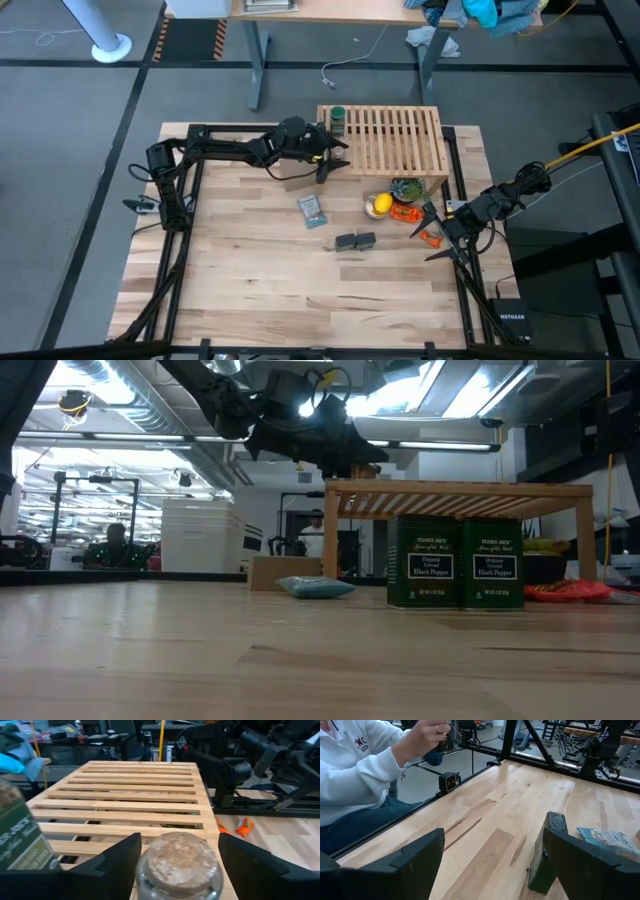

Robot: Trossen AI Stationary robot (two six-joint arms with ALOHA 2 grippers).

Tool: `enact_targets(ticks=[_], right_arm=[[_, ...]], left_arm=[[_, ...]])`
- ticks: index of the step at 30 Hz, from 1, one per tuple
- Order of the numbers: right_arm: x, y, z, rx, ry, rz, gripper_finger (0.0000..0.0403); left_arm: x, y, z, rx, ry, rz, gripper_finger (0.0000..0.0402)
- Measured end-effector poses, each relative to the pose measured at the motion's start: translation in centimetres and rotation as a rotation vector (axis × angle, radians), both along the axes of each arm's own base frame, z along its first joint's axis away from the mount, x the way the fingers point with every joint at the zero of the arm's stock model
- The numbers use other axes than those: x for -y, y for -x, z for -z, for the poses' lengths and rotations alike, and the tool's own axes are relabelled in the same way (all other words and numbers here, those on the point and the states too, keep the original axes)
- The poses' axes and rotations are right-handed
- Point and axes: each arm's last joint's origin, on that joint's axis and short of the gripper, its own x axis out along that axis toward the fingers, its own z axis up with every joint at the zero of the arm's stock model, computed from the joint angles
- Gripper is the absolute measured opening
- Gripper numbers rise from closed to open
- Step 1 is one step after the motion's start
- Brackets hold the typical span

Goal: Shelf spices
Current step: Put the brown seasoning bottle on the shelf, then put the left black seasoning can on the shelf

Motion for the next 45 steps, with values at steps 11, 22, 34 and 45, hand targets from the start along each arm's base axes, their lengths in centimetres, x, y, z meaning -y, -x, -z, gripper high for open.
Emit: enact_targets(ticks=[11,22,34,45], right_arm=[[0.0,0.0,0.0,0.0,0.0,0.0,0.0344],[0.0,0.0,0.0,0.0,0.0,0.0,0.0344],[0.0,0.0,0.0,0.0,0.0,0.0,0.0344],[0.0,0.0,0.0,0.001,0.0,0.0,0.0344]], left_arm=[[-0.1,-0.1,-0.4,0.038,-0.023,-0.037,0.0261],[0.5,-0.4,-1.1,0.096,-0.058,-0.034,0.0261],[4.2,0.2,-5.9,0.069,-0.133,0.032,0.0261],[15.4,1.9,-6.8,-0.237,-0.138,-0.051,0.0261]])
